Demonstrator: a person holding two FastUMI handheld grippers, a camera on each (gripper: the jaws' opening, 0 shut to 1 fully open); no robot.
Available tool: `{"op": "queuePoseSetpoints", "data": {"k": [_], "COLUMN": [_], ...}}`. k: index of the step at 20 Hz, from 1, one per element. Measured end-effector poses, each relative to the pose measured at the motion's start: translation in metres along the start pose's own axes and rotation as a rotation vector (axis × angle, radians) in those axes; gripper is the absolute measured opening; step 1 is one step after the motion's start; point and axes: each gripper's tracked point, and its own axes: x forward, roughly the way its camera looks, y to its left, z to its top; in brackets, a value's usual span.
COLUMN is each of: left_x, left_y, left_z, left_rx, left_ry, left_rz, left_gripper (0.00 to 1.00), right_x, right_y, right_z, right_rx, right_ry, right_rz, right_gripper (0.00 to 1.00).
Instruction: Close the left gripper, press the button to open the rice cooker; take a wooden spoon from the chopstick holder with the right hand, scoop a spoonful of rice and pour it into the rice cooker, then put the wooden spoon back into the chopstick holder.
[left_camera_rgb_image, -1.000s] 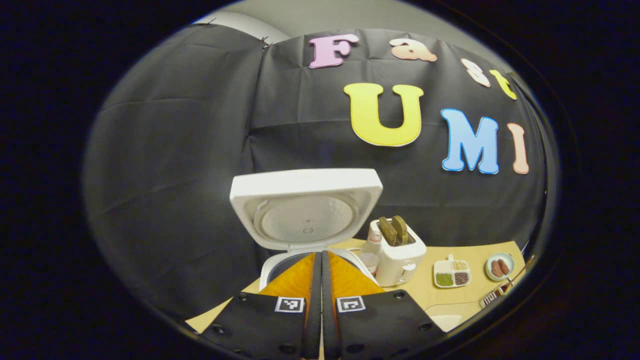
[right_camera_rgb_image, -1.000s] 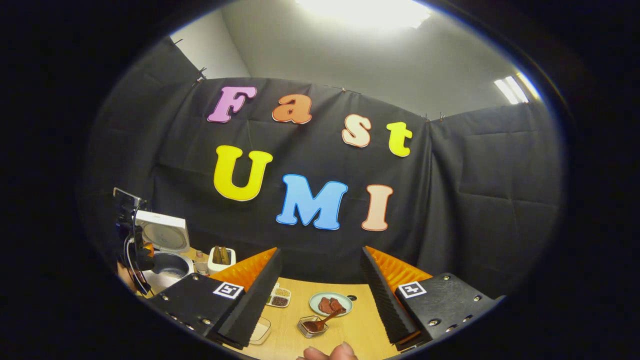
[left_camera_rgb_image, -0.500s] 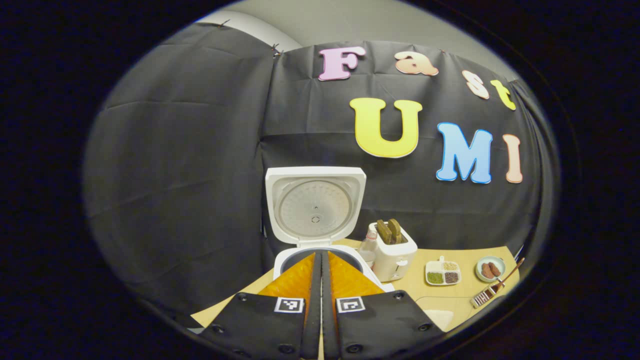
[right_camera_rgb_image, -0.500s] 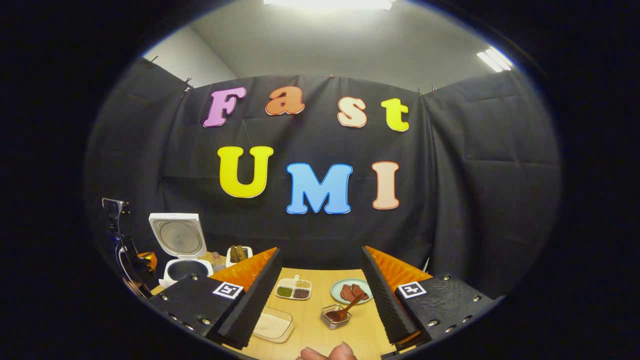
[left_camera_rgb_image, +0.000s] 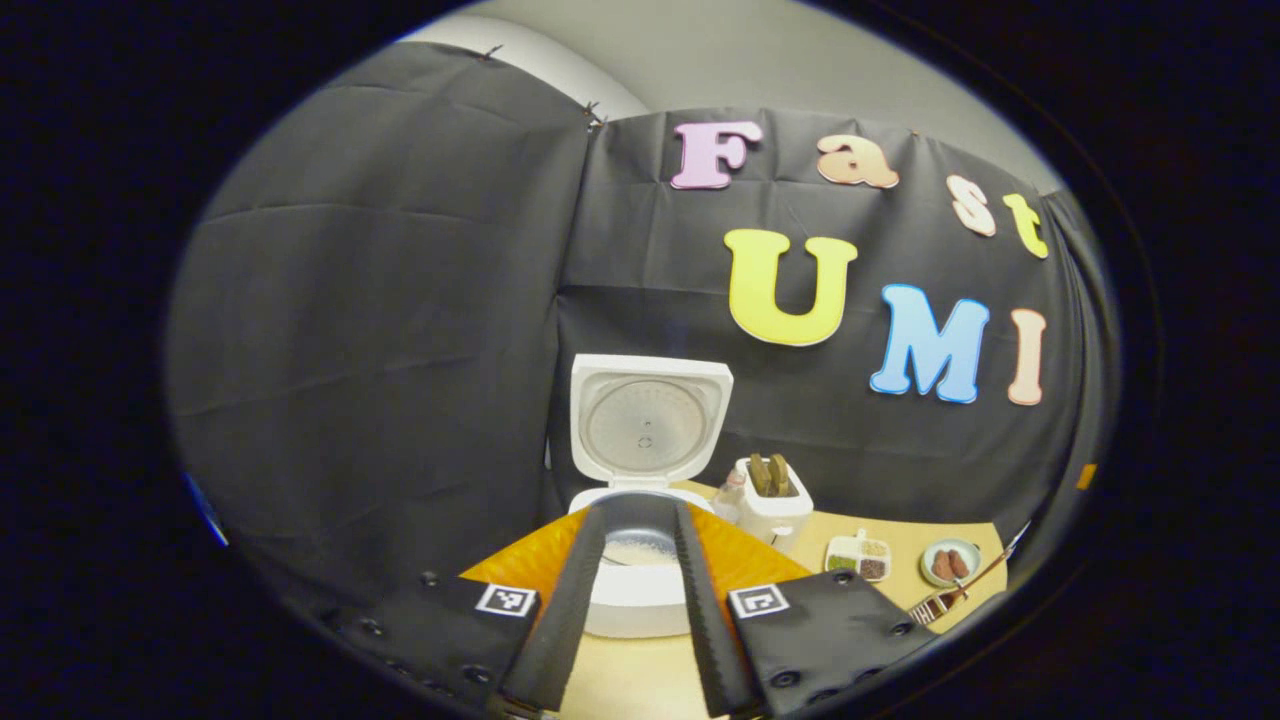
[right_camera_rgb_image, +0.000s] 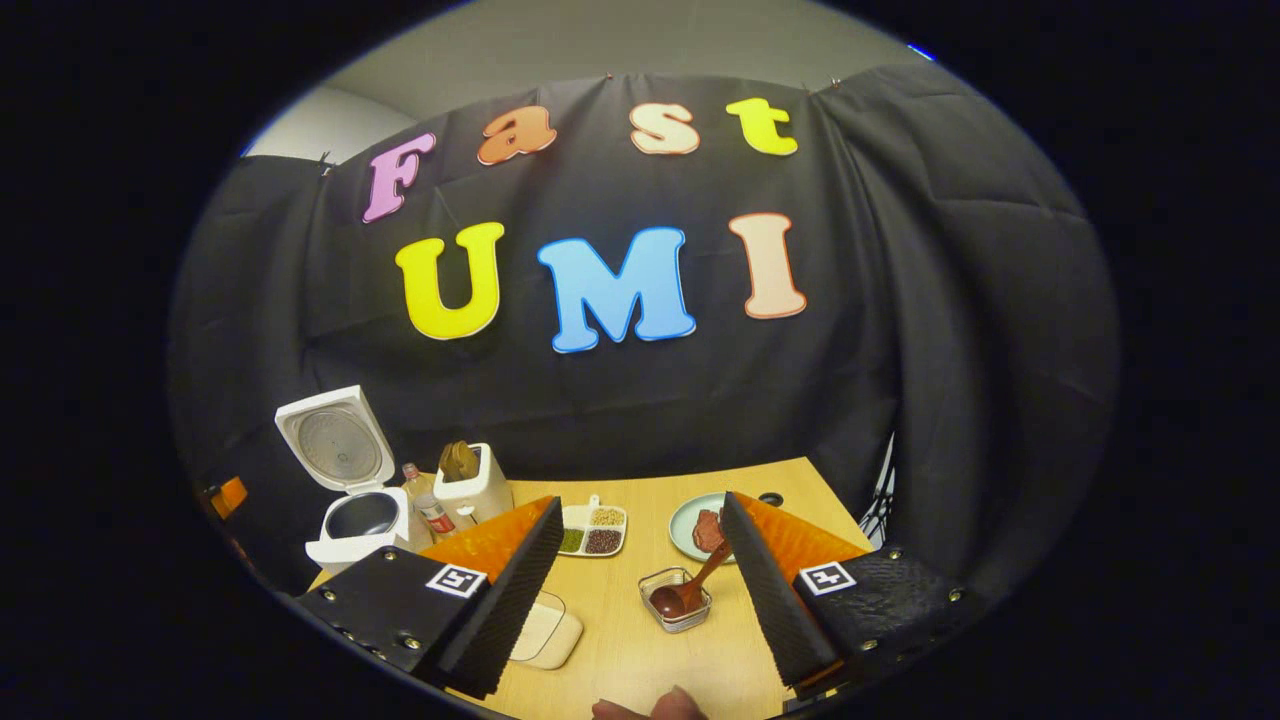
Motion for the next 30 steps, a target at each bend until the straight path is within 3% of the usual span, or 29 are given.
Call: {"op": "queuePoseSetpoints", "data": {"k": [1, 4, 10, 13, 16, 17, 19, 20, 21, 23, 26, 27, 30], "left_x": [-0.015, -0.063, -0.138, -0.162, -0.182, -0.191, -0.204, -0.208, -0.212, -0.218, -0.224, -0.225, -0.233], "left_y": [-0.002, -0.023, -0.061, -0.08, -0.072, -0.065, -0.055, -0.05, -0.046, -0.038, -0.038, -0.036, -0.034], "left_z": [0.009, 0.025, 0.034, 0.028, 0.026, 0.026, 0.024, 0.021, 0.019, 0.019, 0.02, 0.02, 0.022], "left_rx": [0.001, 0.003, 0.09, 0.135, 0.206, 0.224, 0.219, 0.213, 0.21, 0.203, 0.191, 0.197, 0.196], "left_ry": [-0.016, -0.049, -0.058, -0.024, -0.005, -0.004, 0.001, 0.008, 0.014, 0.01, 0.004, 0.002, -0.015], "left_rz": [0.019, 0.033, 0.065, 0.051, 0.084, 0.107, 0.133, 0.147, 0.162, 0.183, 0.187, 0.191, 0.182], "left_gripper": [0.57, 0.71, 0.88, 0.8, 0.82, 0.81, 0.82, 0.82, 0.82, 0.82, 0.81, 0.8, 0.81], "right_x": [0.014, 0.054, 0.128, 0.158, 0.183, 0.187, 0.194, 0.195, 0.197, 0.195, 0.191, 0.188, 0.172], "right_y": [-0.012, -0.043, -0.082, -0.091, -0.085, -0.081, -0.077, -0.076, -0.073, -0.061, -0.055, -0.054, -0.053], "right_z": [-0.01, -0.037, -0.101, -0.133, -0.155, -0.157, -0.158, -0.158, -0.157, -0.154, -0.157, -0.154, -0.139], "right_rx": [0.001, 0.014, 0.085, 0.139, 0.168, 0.192, 0.23, 0.246, 0.274, 0.339, 0.382, 0.378, 0.338], "right_ry": [0.023, 0.064, 0.154, 0.215, 0.26, 0.274, 0.269, 0.268, 0.279, 0.313, 0.35, 0.355, 0.333], "right_rz": [0.006, 0.036, 0.053, 0.036, 0.041, 0.052, 0.071, 0.074, 0.086, 0.139, 0.174, 0.187, 0.206], "right_gripper": [0.98, 0.99, 1.0, 1.0, 0.98, 0.8, 0.6, 0.55, 0.37, 0.25, 0.23, 0.18, 0.18]}}
